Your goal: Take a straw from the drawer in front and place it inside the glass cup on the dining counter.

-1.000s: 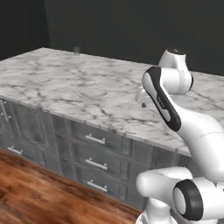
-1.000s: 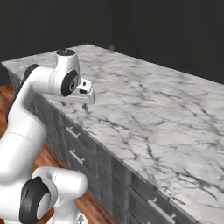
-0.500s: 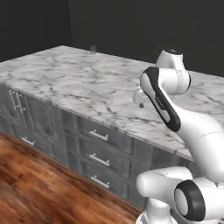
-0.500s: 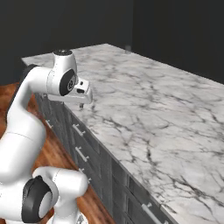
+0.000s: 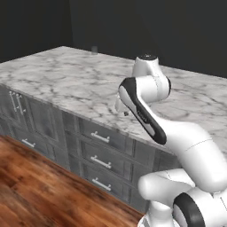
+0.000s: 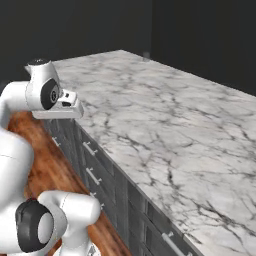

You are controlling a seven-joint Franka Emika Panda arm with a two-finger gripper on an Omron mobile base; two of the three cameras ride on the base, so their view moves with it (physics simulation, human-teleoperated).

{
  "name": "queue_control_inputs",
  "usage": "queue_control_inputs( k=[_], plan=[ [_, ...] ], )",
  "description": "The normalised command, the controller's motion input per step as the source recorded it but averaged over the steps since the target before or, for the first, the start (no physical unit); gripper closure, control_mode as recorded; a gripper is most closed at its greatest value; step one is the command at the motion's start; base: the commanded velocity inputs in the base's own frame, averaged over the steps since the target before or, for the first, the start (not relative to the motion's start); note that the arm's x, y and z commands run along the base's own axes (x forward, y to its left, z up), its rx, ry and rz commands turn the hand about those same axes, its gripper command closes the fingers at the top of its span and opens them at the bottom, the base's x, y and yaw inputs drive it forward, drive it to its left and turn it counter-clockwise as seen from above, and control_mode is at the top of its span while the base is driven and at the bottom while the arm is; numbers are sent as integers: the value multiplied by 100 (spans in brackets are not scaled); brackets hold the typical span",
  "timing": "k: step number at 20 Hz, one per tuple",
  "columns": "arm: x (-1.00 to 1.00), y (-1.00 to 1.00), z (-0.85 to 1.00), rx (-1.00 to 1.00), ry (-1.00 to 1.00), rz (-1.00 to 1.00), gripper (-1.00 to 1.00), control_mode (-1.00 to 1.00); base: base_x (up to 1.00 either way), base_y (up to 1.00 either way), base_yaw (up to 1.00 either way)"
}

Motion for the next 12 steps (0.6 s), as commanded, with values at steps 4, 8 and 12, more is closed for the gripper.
queue_control_inputs(
  k=[4, 8, 12],
  plan=[
    [4, 100, -24, -22, 0, -2, -100, -100, 0, 0, 0],
    [11, 93, -27, -21, 0, -2, -100, -100, 0, 0, 0],
    [15, 69, -29, -20, 0, -1, -100, -100, 0, 0, 0]
  ],
)
